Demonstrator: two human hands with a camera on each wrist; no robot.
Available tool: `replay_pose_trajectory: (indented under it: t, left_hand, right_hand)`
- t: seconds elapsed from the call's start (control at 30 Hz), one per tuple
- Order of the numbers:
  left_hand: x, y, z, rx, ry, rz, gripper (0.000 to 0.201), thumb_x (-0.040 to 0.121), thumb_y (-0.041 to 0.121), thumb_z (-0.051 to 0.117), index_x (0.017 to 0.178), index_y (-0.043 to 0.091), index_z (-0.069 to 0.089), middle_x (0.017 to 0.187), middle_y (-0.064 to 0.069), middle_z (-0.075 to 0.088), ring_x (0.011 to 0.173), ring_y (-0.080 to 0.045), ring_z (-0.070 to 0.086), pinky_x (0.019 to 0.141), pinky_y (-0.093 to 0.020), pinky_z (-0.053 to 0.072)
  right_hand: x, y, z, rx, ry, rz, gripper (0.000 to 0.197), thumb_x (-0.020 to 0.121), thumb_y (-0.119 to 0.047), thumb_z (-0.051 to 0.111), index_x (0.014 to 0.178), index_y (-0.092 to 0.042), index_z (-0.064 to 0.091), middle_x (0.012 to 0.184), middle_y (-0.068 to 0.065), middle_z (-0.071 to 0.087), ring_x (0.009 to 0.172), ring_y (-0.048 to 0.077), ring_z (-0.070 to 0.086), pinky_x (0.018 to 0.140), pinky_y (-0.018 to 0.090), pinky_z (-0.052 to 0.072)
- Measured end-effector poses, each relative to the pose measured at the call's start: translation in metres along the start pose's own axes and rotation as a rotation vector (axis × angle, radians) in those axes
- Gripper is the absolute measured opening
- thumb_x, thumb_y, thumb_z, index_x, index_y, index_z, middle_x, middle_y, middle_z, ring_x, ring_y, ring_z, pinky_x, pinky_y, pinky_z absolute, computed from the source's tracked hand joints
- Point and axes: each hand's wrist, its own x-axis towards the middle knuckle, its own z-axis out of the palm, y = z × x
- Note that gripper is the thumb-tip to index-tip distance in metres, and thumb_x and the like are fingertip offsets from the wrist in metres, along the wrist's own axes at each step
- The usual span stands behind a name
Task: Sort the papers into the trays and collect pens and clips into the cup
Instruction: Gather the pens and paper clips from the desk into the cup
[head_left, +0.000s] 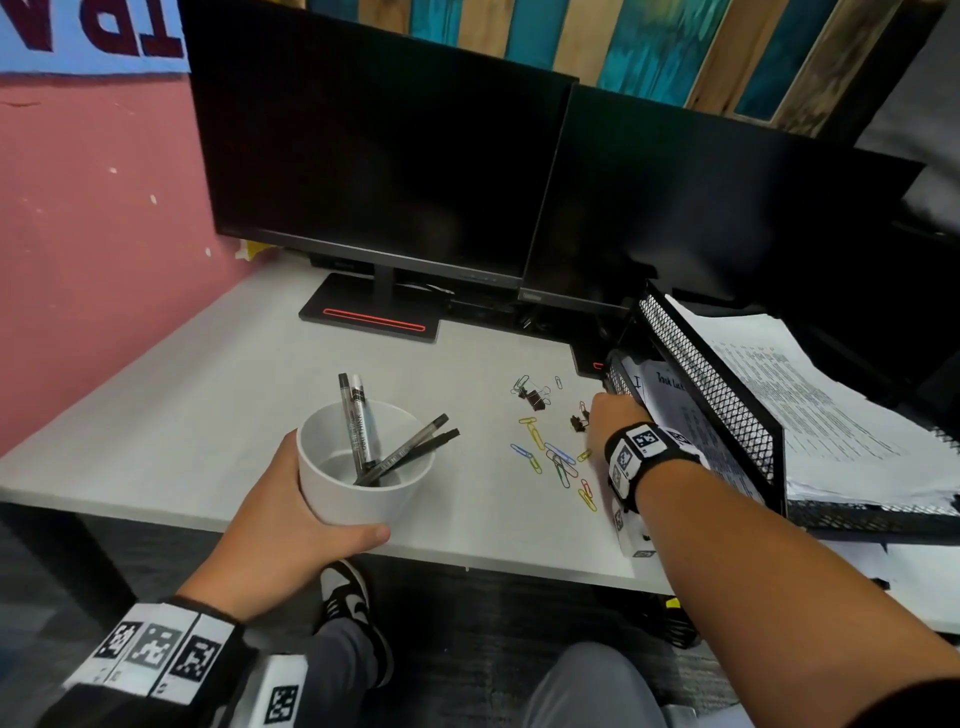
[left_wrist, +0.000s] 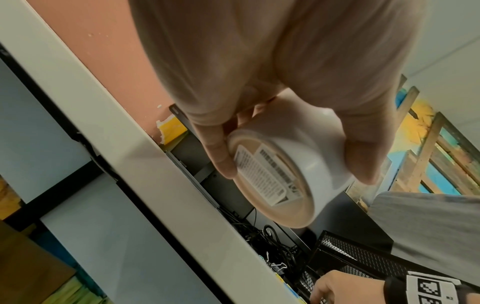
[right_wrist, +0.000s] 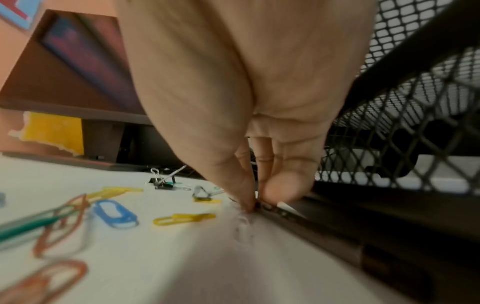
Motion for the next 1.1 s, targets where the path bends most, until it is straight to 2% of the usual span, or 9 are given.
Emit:
replay_pose_trajectory:
  t: [0.13,0.23,0.37,0.5,0.67,0.8,0.87,1.0,1.1]
  left_hand:
    - [0.001,0.001,0.000,-0.020,-0.017,0.013,0.104,0.051,0.039,0.100,0.142,0.037,0.049,0.133,0.014,0.067,0.121,-0.004,0.064,0.098,-0.035,0.052]
    - [0.000,0.002,0.002,-0.019,-0.015,0.012,0.104,0.051,0.040,0.100,0.141,0.038,0.049,0.132,0.015,0.067,0.120,-0.002,0.064,0.097,-0.035,0.052]
    - [-0.001,0.007,0.005,-0.014,-0.026,0.017,0.101,0.054,0.032,0.102,0.140,0.038,0.050,0.131,0.016,0.067,0.118,0.000,0.063,0.096,-0.032,0.052]
    - [-0.002,0.014,0.009,-0.011,-0.043,0.031,0.102,0.052,0.037,0.101,0.140,0.040,0.049,0.131,0.017,0.066,0.119,-0.001,0.063,0.093,-0.027,0.050]
    - [-0.003,0.021,0.016,-0.007,-0.046,0.027,0.100,0.057,0.025,0.102,0.140,0.038,0.048,0.129,0.018,0.065,0.117,0.005,0.061,0.087,-0.014,0.047]
    - [-0.003,0.027,0.020,-0.020,-0.059,0.044,0.101,0.057,0.027,0.101,0.141,0.039,0.047,0.130,0.018,0.065,0.118,0.004,0.062,0.089,-0.017,0.048]
    - [-0.002,0.029,0.021,-0.022,-0.067,0.062,0.103,0.055,0.032,0.100,0.143,0.039,0.046,0.132,0.017,0.066,0.120,-0.001,0.063,0.096,-0.027,0.051]
    - [-0.005,0.033,0.021,-0.024,-0.073,0.067,0.103,0.054,0.034,0.100,0.141,0.042,0.046,0.132,0.018,0.066,0.119,-0.001,0.064,0.096,-0.031,0.053]
    - [-0.007,0.032,0.018,-0.018,-0.055,0.068,0.100,0.055,0.028,0.101,0.139,0.041,0.048,0.130,0.019,0.066,0.117,0.000,0.064,0.095,-0.029,0.052]
  right_hand:
    - [0.001,-0.002,-0.003,0.099,-0.024,0.016,0.013,0.092,-0.008,0.064,0.105,-0.008,0.065,0.105,0.014,0.072,0.084,0.029,0.066,0.078,0.038,0.063]
    - [-0.002,-0.006,-0.011,0.168,-0.043,-0.002,0.022,0.088,-0.012,0.073,0.109,-0.010,0.067,0.106,0.012,0.073,0.093,0.029,0.069,0.084,0.041,0.064]
    - [-0.009,-0.005,-0.033,0.229,0.025,-0.045,0.031,0.096,-0.004,0.060,0.127,-0.009,0.061,0.118,0.014,0.068,0.107,0.031,0.068,0.092,0.041,0.060]
    - [-0.021,-0.006,-0.071,0.324,0.094,-0.125,0.032,0.093,-0.003,0.065,0.123,-0.014,0.071,0.121,0.011,0.072,0.105,0.029,0.072,0.090,0.039,0.063]
    - [-0.073,-0.026,-0.144,0.683,-0.008,-0.449,0.021,0.093,-0.013,0.073,0.106,-0.028,0.073,0.091,-0.004,0.080,0.085,0.012,0.077,0.076,0.032,0.065]
    - [-0.127,-0.057,-0.179,0.476,-0.042,-0.713,0.023,0.092,-0.017,0.075,0.106,-0.035,0.071,0.088,-0.014,0.080,0.074,-0.001,0.074,0.067,0.021,0.061]
    - [-0.144,-0.071,-0.182,0.348,-0.038,-0.776,0.024,0.090,-0.017,0.075,0.107,-0.035,0.072,0.088,-0.014,0.078,0.070,-0.005,0.070,0.062,0.016,0.055]
    - [-0.158,-0.086,-0.175,0.270,-0.068,-0.857,0.030,0.087,-0.018,0.076,0.113,-0.034,0.074,0.090,-0.013,0.077,0.086,0.003,0.073,0.084,0.032,0.062]
    - [-0.149,-0.087,-0.170,0.492,0.017,-0.860,0.023,0.093,-0.031,0.075,0.115,-0.032,0.073,0.092,-0.016,0.080,0.081,-0.005,0.072,0.072,0.014,0.054]
